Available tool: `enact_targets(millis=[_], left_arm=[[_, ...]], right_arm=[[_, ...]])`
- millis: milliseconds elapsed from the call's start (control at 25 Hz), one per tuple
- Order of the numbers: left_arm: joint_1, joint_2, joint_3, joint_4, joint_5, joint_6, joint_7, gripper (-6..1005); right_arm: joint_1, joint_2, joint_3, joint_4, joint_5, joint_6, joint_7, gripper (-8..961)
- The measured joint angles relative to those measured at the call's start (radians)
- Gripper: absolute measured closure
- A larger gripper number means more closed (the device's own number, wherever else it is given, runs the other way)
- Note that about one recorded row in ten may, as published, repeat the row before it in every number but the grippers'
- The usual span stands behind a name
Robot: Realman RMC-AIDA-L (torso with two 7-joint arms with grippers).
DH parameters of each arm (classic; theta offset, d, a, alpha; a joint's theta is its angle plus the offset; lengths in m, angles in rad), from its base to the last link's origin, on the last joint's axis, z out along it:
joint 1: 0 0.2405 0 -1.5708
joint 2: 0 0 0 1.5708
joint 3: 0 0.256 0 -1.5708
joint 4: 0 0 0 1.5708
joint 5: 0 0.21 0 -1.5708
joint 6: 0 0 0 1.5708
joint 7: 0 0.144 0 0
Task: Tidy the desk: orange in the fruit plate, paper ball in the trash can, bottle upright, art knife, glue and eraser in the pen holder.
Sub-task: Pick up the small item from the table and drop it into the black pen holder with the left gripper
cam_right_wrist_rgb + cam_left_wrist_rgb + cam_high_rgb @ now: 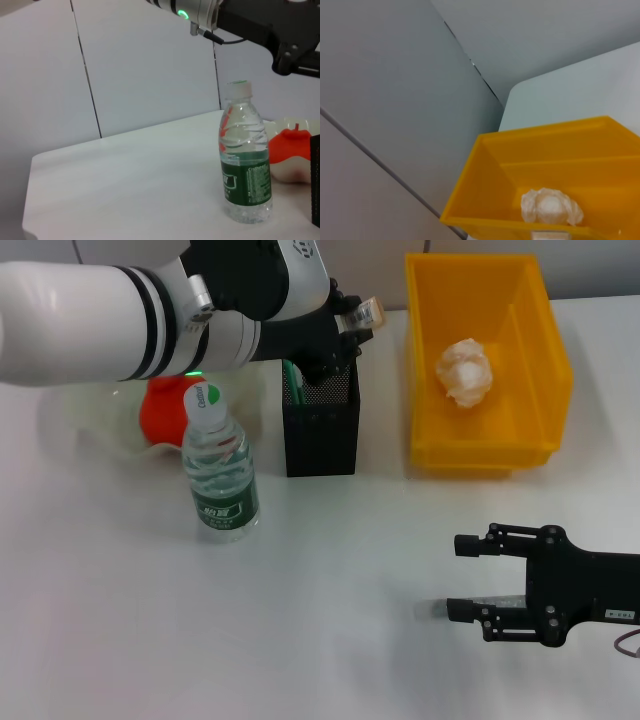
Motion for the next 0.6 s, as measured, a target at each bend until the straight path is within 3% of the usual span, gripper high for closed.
enact_targets(millis=[600], left_arm=[[-0.034, 0.000, 0.017, -0.057, 0.085, -0.007, 0.007, 734]], right_arm=[[0.001, 0.002, 0.000, 0.000, -0.001, 0.001, 0.000, 223]])
